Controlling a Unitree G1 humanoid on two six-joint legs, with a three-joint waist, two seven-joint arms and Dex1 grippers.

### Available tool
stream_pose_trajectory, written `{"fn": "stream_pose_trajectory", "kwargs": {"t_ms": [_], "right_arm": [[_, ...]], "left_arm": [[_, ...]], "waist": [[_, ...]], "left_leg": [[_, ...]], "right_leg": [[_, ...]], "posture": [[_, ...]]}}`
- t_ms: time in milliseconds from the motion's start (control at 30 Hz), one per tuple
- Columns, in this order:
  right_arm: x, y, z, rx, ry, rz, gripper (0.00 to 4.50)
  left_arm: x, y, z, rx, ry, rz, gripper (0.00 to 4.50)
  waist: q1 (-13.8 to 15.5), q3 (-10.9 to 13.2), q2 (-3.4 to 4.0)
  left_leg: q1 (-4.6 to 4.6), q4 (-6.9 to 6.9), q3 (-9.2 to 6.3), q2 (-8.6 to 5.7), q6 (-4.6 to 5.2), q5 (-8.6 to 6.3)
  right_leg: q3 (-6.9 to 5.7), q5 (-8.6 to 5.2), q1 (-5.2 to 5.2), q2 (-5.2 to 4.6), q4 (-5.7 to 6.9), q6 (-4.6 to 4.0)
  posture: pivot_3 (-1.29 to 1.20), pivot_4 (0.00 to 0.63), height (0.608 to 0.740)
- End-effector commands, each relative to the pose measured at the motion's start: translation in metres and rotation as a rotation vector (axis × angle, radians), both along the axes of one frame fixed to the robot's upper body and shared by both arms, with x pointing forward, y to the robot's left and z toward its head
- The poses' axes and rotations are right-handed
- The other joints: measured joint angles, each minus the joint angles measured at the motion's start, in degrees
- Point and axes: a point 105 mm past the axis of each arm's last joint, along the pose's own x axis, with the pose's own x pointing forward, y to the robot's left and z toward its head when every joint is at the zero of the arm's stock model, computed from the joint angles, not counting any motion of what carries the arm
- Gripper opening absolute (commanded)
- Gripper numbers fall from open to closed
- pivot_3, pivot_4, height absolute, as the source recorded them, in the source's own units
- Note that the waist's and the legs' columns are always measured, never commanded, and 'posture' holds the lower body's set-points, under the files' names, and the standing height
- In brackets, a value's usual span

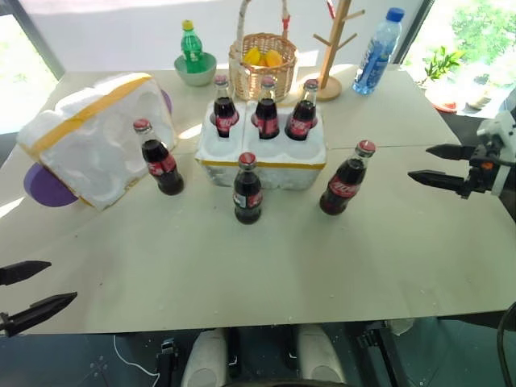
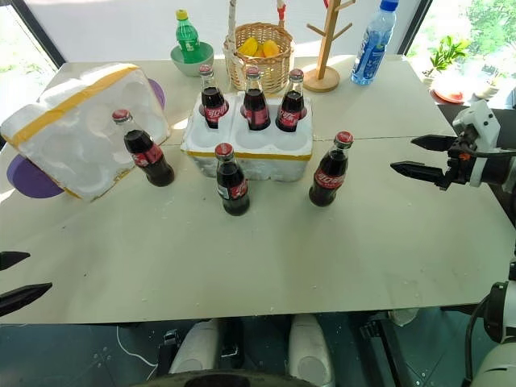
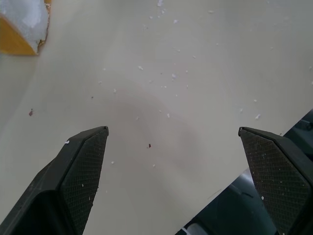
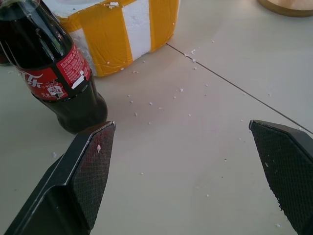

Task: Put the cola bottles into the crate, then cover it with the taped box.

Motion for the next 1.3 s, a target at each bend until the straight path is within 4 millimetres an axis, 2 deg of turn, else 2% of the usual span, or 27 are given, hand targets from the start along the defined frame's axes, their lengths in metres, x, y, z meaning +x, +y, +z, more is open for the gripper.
{"fn": "stream_pose_trajectory", "kwargs": {"t_ms": [33, 567, 700, 800, 967, 1033, 1100, 1300], "right_arm": [[0.0, -0.001, 0.014, 0.002, -0.061, 0.002, 4.5], [0.0, 0.0, 0.011, 0.042, -0.059, 0.003, 4.5], [-0.001, 0.002, 0.01, 0.04, -0.054, 0.016, 4.5], [-0.005, 0.001, 0.014, 0.017, -0.059, 0.028, 4.5], [-0.018, 0.01, 0.051, 0.052, -0.086, 0.102, 4.5], [-0.029, 0.022, 0.071, 0.082, -0.083, 0.179, 4.5], [-0.038, 0.034, 0.082, 0.094, -0.07, 0.248, 4.5], [-0.056, 0.063, 0.088, 0.112, -0.042, 0.367, 4.5]], "left_arm": [[0.001, -0.003, 0.008, 0.022, -0.039, -0.013, 4.47], [0.012, -0.003, 0.014, -0.024, -0.056, 0.033, 4.47], [0.022, -0.005, 0.018, -0.033, -0.092, 0.025, 4.47], [0.037, -0.013, 0.027, -0.069, -0.16, 0.012, 4.47], [0.08, -0.022, 0.039, -0.141, -0.288, 0.041, 4.47], [0.108, -0.027, 0.041, -0.16, -0.334, 0.052, 4.47], [0.131, -0.036, 0.04, -0.173, -0.355, 0.032, 4.47], [0.181, -0.06, 0.027, -0.191, -0.357, -0.027, 4.47]], "waist": [[0.0, 0.0, 0.01], [0.0, 0.0, 0.02], [0.1, 0.0, 0.02], [0.3, 0.0, 0.03], [0.5, 0.1, 0.25], [0.5, 0.1, 0.34], [0.7, 0.1, 0.4], [0.4, 0.1, 0.28]], "left_leg": [[0.0, 0.0, 0.0, 0.0, 0.0, 0.0], [0.02, 0.01, 0.01, -0.01, 0.06, 0.17], [0.02, 0.02, 0.02, 0.0, 0.05, 0.18], [0.04, 0.04, 0.01, 0.0, 0.05, 0.19], [0.11, 0.11, 0.01, -0.01, 0.06, 0.19], [0.19, 0.12, 0.0, -0.01, 0.08, 0.19], [0.27, 0.12, -0.01, -0.02, 0.12, 0.17], [0.39, 0.13, 0.05, 0.03, -0.1, 0.31]], "right_leg": [[0.0, 0.0, 0.0, 0.0, 0.0, 0.0], [-0.02, 0.0, 0.07, 0.17, 0.03, 0.01], [-0.02, 0.0, 0.08, 0.21, 0.05, 0.01], [-0.03, 0.01, 0.14, 0.22, 0.05, 0.01], [-0.04, 0.02, 0.25, 0.23, 0.13, 0.04], [-0.05, 0.02, 0.32, 0.25, 0.15, 0.04], [-0.07, 0.03, 0.39, 0.28, 0.21, 0.06], [-0.08, 0.18, 0.49, 0.36, 0.26, 0.32]], "posture": [[0.0, 0.15, 0.74], [0.0, 0.15, 0.74], [0.0, 0.15, 0.74], [0.0, 0.15, 0.74], [0.0, 0.15, 0.74], [0.0, 0.15, 0.74], [0.0, 0.15, 0.74], [0.0, 0.15, 0.74]]}}
